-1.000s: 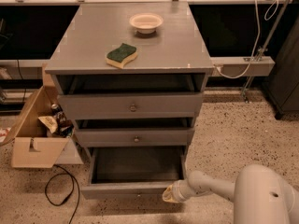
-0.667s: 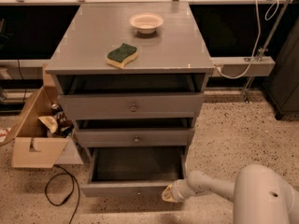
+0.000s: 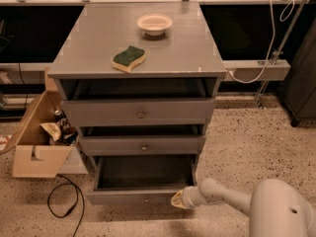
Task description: Close bottom drawer
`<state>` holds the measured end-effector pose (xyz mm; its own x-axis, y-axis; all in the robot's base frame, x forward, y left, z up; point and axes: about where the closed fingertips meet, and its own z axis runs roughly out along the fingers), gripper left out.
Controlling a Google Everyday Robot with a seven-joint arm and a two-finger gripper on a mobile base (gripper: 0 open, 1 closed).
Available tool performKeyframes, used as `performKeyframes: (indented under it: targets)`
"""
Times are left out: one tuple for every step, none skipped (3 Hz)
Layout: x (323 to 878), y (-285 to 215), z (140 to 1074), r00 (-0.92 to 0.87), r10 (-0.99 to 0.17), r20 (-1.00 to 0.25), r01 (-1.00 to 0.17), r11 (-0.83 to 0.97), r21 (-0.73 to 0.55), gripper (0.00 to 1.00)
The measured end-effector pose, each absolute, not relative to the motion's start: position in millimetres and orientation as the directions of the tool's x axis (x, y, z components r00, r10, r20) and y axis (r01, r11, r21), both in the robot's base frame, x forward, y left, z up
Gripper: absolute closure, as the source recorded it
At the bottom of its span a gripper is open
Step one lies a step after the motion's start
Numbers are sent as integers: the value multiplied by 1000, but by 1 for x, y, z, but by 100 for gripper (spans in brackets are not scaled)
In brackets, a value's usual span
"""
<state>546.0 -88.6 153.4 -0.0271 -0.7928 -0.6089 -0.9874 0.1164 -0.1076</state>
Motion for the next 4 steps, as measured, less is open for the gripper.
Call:
performKeyframes:
  targets:
    - [561, -89, 155, -48, -770, -636, -979, 161, -121, 100]
    - [575, -87, 155, -48, -746, -665, -976, 177, -129, 100]
    - [575, -87, 155, -48, -746, -665, -976, 177, -129, 100]
    - [579, -88, 154, -44, -738, -674, -972, 187, -141, 100]
